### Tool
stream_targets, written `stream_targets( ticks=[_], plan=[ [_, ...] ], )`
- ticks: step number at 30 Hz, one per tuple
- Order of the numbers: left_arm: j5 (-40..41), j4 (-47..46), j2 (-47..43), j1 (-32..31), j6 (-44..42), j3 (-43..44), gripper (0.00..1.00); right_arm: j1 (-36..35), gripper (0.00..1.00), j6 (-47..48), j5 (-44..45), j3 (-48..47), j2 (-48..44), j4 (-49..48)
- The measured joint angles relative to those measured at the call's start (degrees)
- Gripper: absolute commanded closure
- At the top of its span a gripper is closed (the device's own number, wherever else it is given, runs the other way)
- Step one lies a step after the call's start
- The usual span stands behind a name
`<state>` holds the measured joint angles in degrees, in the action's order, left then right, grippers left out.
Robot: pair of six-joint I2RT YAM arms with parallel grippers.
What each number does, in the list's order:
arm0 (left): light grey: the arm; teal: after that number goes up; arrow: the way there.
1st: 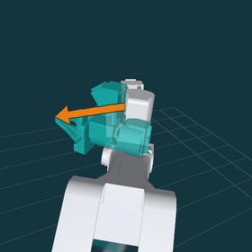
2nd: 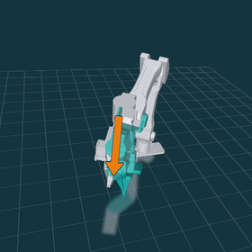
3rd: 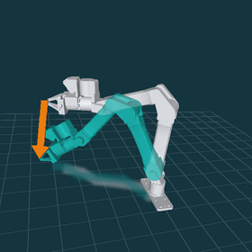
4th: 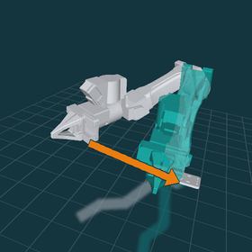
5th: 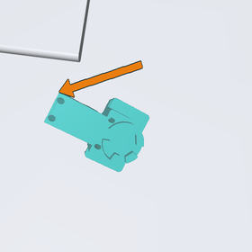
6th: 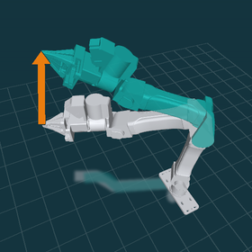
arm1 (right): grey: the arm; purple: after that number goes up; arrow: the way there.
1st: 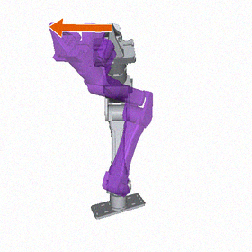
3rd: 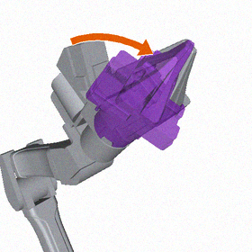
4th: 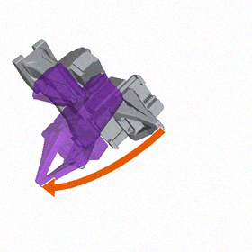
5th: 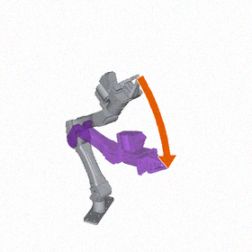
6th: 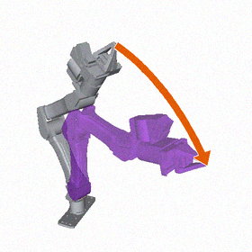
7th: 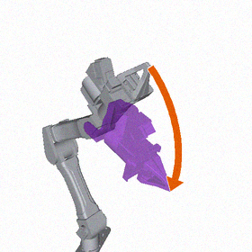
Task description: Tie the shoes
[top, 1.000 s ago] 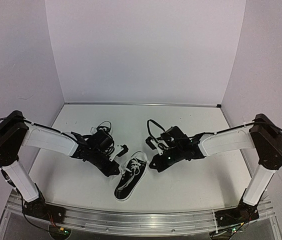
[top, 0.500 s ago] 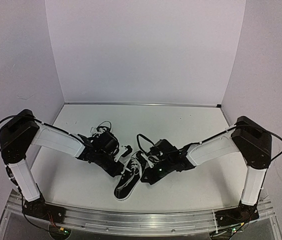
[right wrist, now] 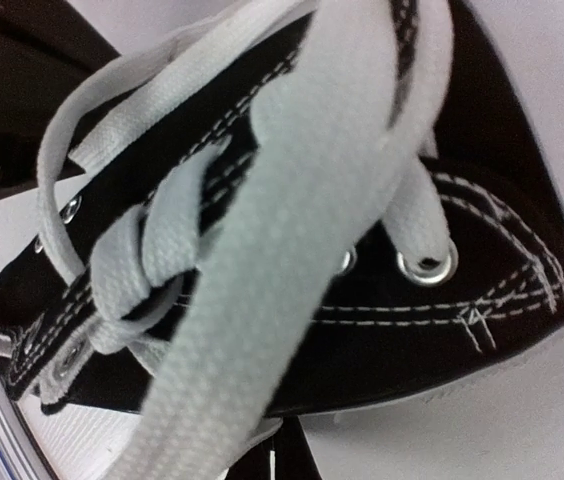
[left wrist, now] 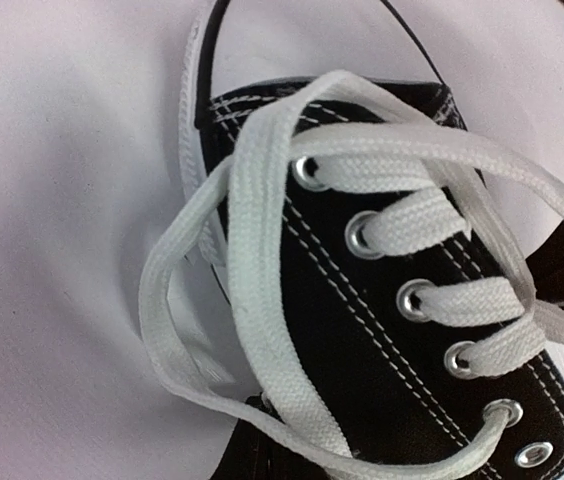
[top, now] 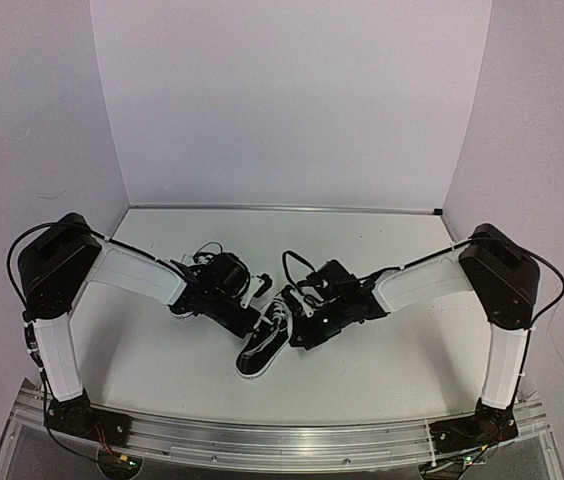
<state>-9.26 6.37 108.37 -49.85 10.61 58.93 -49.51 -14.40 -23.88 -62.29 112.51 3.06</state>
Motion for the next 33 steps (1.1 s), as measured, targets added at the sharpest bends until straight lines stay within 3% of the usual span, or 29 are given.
stream_targets(
  ticks=[11,16,27,33],
  plan=[
    [-2.5,0.2,0.1,-0.6,0.0,0.3,1.0,4.9,1.0,2.4,6.6,-2.7,0.3,-0.5],
    [-3.1,0.1,-3.9,1.0,0.5,-2.0,1.0,5.5,1.0,2.3,8.2,-2.2,-0.9,-1.4],
    [2.3,3.0,-23.1,9.2,3.1,-4.5,1.0,12.6,1.0,-0.7,16.5,5.2,-23.9,-0.5],
    [5.9,4.4,-29.7,12.2,5.9,-7.7,1.0,14.8,1.0,-3.3,19.1,9.2,-28.7,-0.4]
  ],
)
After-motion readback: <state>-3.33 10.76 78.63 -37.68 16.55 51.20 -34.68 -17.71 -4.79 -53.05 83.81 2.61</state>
